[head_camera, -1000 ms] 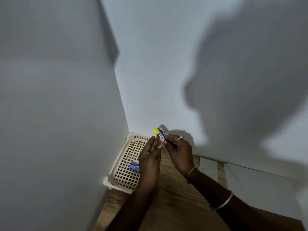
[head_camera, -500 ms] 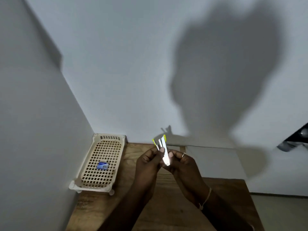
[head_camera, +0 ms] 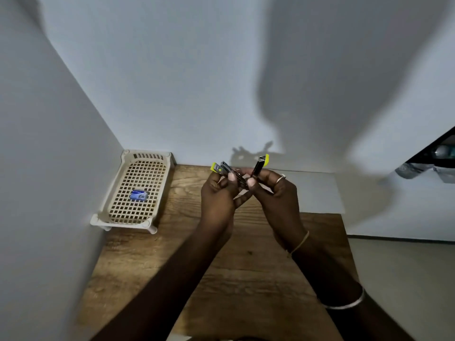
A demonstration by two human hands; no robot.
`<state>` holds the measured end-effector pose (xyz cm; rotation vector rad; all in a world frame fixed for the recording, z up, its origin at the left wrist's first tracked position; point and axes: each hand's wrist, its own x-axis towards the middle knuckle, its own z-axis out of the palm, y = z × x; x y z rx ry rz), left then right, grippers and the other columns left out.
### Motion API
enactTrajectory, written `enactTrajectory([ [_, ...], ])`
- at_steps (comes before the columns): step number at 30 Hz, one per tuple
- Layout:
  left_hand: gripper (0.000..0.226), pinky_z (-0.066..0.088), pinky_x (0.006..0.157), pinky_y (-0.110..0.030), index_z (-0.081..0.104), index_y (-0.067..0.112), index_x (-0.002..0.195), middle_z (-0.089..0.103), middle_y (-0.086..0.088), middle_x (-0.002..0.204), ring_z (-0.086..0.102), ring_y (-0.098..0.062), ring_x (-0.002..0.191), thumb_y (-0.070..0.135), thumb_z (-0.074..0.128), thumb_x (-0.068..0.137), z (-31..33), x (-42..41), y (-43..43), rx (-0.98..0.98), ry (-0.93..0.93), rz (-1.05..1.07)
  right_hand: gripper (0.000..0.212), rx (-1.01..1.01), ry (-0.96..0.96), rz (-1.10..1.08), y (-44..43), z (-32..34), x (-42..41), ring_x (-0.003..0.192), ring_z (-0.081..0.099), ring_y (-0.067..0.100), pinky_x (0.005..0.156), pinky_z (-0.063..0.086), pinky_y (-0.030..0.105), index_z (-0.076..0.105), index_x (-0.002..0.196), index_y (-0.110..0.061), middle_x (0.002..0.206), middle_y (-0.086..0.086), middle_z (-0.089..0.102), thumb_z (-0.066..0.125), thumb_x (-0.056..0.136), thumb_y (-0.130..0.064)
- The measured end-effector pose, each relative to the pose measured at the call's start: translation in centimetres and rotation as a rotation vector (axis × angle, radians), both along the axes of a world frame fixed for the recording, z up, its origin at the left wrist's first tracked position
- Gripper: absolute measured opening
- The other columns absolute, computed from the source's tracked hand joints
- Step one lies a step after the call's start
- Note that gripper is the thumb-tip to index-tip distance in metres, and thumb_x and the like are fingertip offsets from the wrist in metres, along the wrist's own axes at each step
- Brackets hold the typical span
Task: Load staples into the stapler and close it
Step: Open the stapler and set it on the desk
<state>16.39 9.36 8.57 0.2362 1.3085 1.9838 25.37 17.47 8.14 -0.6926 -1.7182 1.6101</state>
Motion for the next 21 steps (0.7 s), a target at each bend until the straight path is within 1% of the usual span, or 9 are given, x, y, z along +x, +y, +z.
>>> enactTrajectory([
  [4, 0.013, 0.064, 0.081, -0.046, 0.056, 0.011, 0.097, 0.07, -0.021, 0.106, 0.07, -0.037, 0.102, 0.012, 0.048, 0.107, -0.6, -0.4, -0.1, 0.092, -0.203, 0.06, 0.016, -0.031, -0.042, -0.064, 0.3, -1.0, 0.2, 0.101, 0.071, 0.013, 0.083, 0.055, 0.022, 0.077, 0.101, -0.013, 0.104, -0.001, 0.078, 0.077, 0.086, -0.018],
  [6, 0.012, 0.065, 0.078, -0.046, 0.057, 0.011, 0.097, 0.07, -0.017, 0.101, 0.069, -0.035, 0.098, 0.013, 0.049, 0.106, -1.2, -0.7, -0.3, 0.096, -0.213, 0.101, 0.017, -0.077, -0.025, -0.06, 0.4, -1.4, 0.5, 0.095, 0.072, 0.013, 0.081, 0.055, 0.024, 0.076, 0.101, -0.01, 0.101, 0.003, 0.078, 0.078, 0.085, -0.015],
  [8, 0.011, 0.064, 0.077, -0.045, 0.058, 0.011, 0.099, 0.071, -0.015, 0.1, 0.069, -0.034, 0.097, 0.013, 0.049, 0.106, -1.7, -0.9, -0.5, 0.09, -0.197, 0.125, 0.02, -0.048, -0.039, -0.087, 0.6, -1.3, 0.7, 0.093, 0.072, 0.012, 0.079, 0.056, 0.026, 0.072, 0.105, -0.013, 0.099, 0.003, 0.077, 0.077, 0.087, -0.018],
  [10, 0.011, 0.065, 0.076, -0.044, 0.059, 0.01, 0.101, 0.073, -0.015, 0.104, 0.069, -0.036, 0.101, 0.014, 0.049, 0.106, -2.1, -1.2, -0.8, 0.066, -0.179, 0.133, 0.023, 0.098, -0.074, -0.184, 1.2, -0.4, 0.7, 0.096, 0.071, 0.009, 0.082, 0.057, 0.025, 0.069, 0.111, -0.018, 0.103, -0.002, 0.076, 0.074, 0.089, -0.024],
  [12, 0.011, 0.065, 0.076, -0.044, 0.06, 0.01, 0.104, 0.075, -0.014, 0.109, 0.071, -0.035, 0.103, 0.015, 0.05, 0.106, -2.3, -1.3, -1.1, 0.037, -0.139, 0.121, 0.02, 0.384, -0.111, -0.218, 2.0, 1.1, 0.4, 0.1, 0.068, 0.005, 0.084, 0.056, 0.022, 0.068, 0.112, -0.02, 0.107, -0.008, 0.074, 0.07, 0.092, -0.025],
  [14, 0.012, 0.065, 0.078, -0.044, 0.061, 0.01, 0.106, 0.077, -0.011, 0.108, 0.073, -0.029, 0.101, 0.015, 0.05, 0.106, -2.6, -1.2, -1.4, 0.019, -0.075, 0.099, 0.015, 0.611, -0.152, -0.062, 2.8, 3.0, -0.3, 0.095, 0.068, 0.004, 0.08, 0.057, 0.024, 0.073, 0.107, -0.02, 0.102, -0.01, 0.073, 0.068, 0.093, -0.021],
  [17, 0.014, 0.064, 0.077, -0.043, 0.063, 0.008, 0.109, 0.076, -0.008, 0.103, 0.074, -0.026, 0.097, 0.012, 0.05, 0.106, -2.5, -0.9, -1.7, 0.012, -0.023, 0.071, 0.021, 0.763, -0.323, 0.315, 3.2, 5.4, -2.2, 0.088, 0.068, 0.008, 0.08, 0.056, 0.036, 0.076, 0.107, -0.024, 0.098, -0.01, 0.073, 0.065, 0.092, -0.013],
  [19, 0.016, 0.064, 0.077, -0.044, 0.064, 0.006, 0.113, 0.07, -0.013, 0.103, 0.073, -0.027, 0.095, 0.011, 0.051, 0.105, -2.3, -0.8, -1.7, 0.017, -0.015, 0.06, 0.03, 0.891, -0.456, 0.424, 2.8, 6.0, -3.5, 0.093, 0.067, 0.014, 0.081, 0.054, 0.039, 0.074, 0.113, -0.032, 0.104, -0.008, 0.072, 0.06, 0.094, -0.014],
  [21, 0.016, 0.064, 0.076, -0.044, 0.066, 0.01, 0.112, 0.072, -0.012, 0.103, 0.073, -0.028, 0.094, 0.012, 0.052, 0.105, -2.2, -0.8, -1.9, 0.027, -0.022, 0.053, 0.032, 0.99, -0.533, 0.466, 2.5, 6.1, -4.2, 0.099, 0.065, 0.018, 0.08, 0.053, 0.038, 0.072, 0.116, -0.032, 0.11, -0.006, 0.07, 0.054, 0.096, -0.016],
])
